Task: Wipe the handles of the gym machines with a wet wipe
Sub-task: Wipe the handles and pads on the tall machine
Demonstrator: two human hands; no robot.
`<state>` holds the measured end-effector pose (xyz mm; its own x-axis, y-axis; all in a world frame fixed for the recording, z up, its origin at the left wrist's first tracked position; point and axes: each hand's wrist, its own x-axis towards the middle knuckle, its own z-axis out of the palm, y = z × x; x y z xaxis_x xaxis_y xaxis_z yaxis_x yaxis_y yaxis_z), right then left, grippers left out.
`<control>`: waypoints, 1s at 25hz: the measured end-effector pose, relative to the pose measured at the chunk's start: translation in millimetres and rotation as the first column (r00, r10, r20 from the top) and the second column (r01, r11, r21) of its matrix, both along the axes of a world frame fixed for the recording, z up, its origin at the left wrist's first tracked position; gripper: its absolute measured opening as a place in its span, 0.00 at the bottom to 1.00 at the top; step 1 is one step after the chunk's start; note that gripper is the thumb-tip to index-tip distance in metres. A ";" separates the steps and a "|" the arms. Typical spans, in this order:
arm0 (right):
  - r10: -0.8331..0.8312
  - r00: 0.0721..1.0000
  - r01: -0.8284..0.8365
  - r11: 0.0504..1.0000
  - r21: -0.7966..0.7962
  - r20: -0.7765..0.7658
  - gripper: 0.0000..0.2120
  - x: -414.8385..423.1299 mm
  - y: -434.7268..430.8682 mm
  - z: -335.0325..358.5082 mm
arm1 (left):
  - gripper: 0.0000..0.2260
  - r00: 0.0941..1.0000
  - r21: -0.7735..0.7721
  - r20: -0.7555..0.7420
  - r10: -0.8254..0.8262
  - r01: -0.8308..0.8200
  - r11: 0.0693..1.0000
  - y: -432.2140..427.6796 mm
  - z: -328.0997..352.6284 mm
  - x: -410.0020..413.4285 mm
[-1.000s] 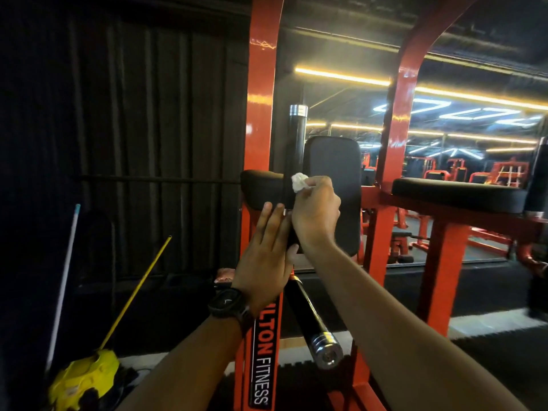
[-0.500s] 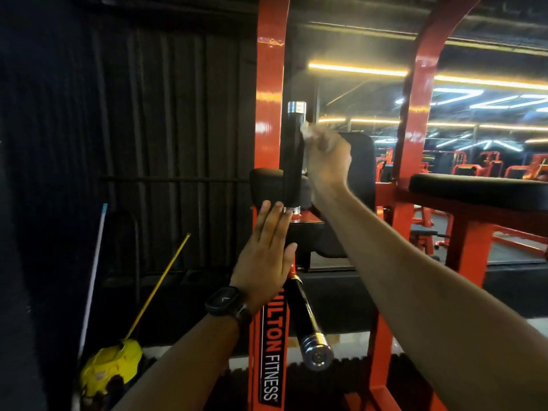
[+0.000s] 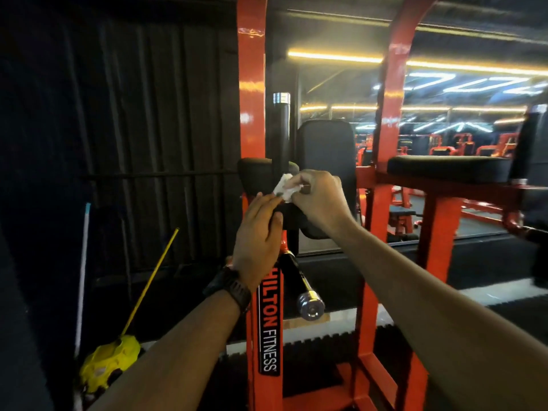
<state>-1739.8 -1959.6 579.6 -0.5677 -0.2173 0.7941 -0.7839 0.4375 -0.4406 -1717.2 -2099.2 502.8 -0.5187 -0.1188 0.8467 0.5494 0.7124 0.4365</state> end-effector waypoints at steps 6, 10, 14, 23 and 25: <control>0.067 0.996 -0.080 0.958 -0.275 -0.058 0.09 79.5 2.8 -3.5 | 0.13 0.873 0.364 -0.114 -0.474 0.480 0.798 22.0 36.1 56.3; 0.065 0.997 -0.075 0.900 -0.430 -0.039 0.10 128.9 25.0 -15.8 | 0.09 0.792 0.430 -0.094 -0.603 0.579 0.693 50.0 38.5 89.5; 0.039 0.996 0.007 0.861 -0.509 0.079 0.17 173.1 76.6 -29.8 | 0.08 0.658 0.452 -0.043 -0.751 0.684 0.573 101.8 38.5 125.4; -0.284 0.938 0.347 0.776 -0.527 0.199 0.20 301.6 243.5 -59.2 | 0.08 0.278 0.491 0.058 -0.959 0.828 0.270 280.1 22.7 211.0; -0.285 0.934 0.356 0.728 -0.586 0.214 0.18 338.2 286.9 -67.8 | 0.07 0.212 0.519 0.082 -0.974 0.825 0.224 330.6 12.5 233.2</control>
